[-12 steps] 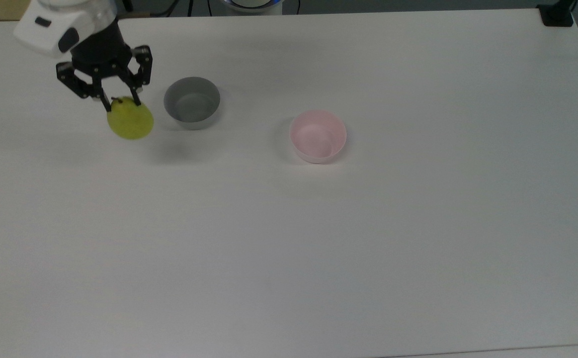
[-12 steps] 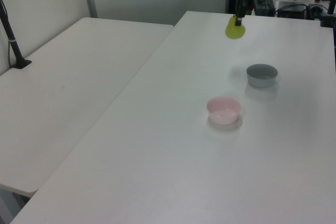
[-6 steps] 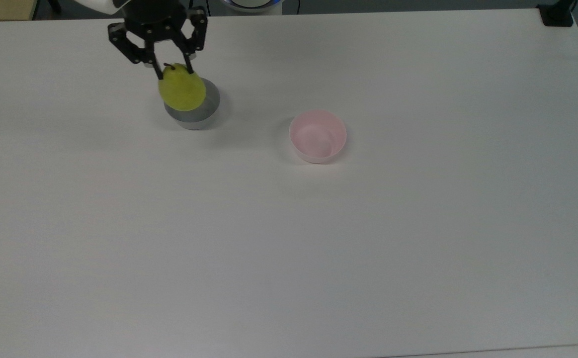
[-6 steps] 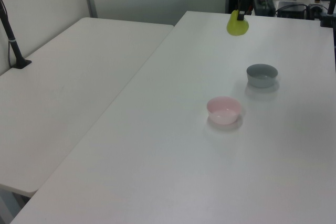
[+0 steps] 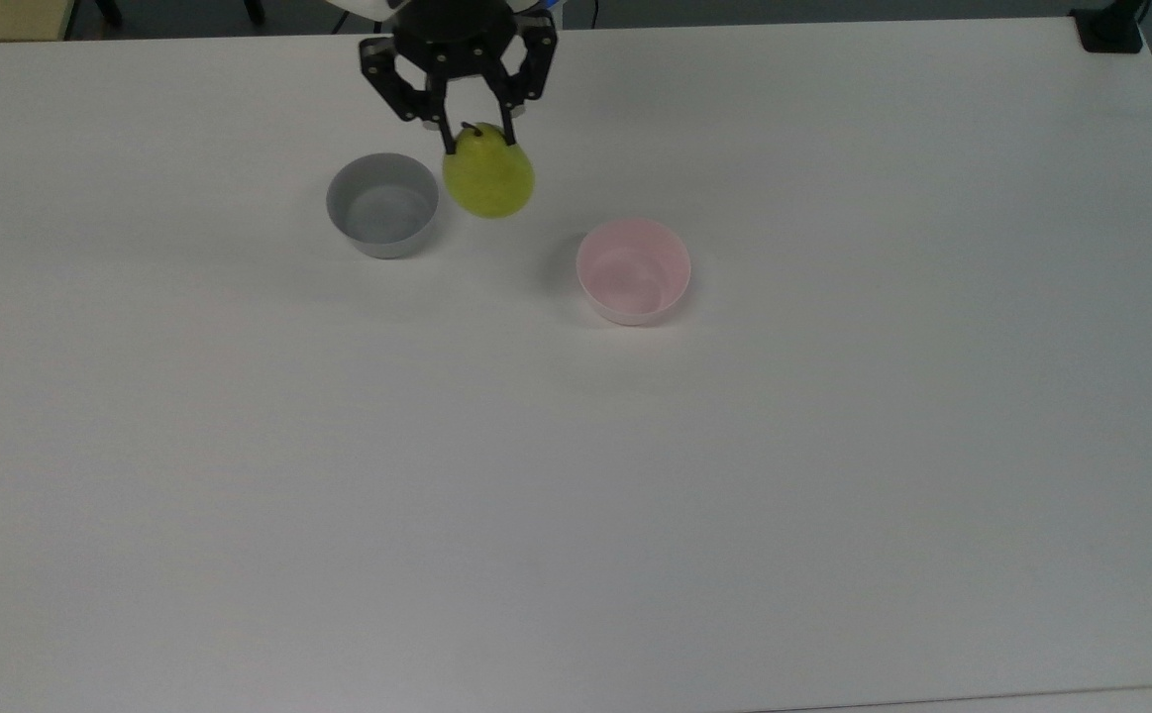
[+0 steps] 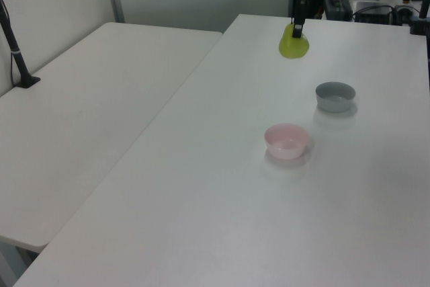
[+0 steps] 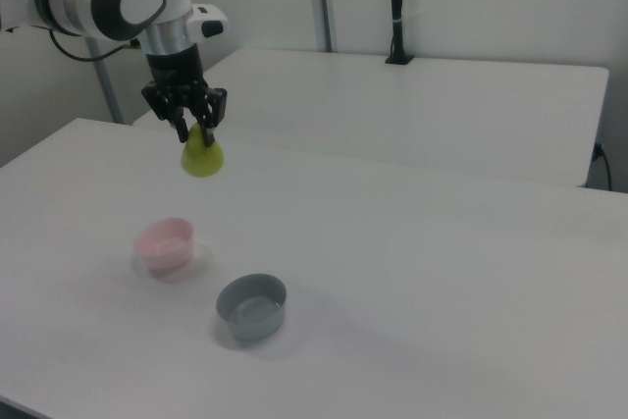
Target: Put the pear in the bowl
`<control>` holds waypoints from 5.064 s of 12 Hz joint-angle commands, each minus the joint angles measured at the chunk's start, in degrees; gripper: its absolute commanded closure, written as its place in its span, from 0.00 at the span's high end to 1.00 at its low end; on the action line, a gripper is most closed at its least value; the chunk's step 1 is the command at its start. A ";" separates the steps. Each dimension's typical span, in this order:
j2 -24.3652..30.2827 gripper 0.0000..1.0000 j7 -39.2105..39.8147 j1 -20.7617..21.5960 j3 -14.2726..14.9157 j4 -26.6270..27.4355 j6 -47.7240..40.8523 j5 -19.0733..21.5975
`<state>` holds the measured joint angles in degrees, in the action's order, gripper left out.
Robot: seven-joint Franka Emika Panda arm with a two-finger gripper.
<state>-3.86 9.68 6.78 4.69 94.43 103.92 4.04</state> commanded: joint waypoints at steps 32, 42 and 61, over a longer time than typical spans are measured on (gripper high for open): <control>-5.38 1.00 -10.29 3.52 -5.13 7.72 8.51 0.54; 0.42 1.00 -10.38 -3.70 2.68 -6.45 -13.13 -0.79; 4.21 1.00 3.33 -5.02 6.21 -3.81 -6.80 -0.26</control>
<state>-2.12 14.41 0.70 10.45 87.80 96.33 3.98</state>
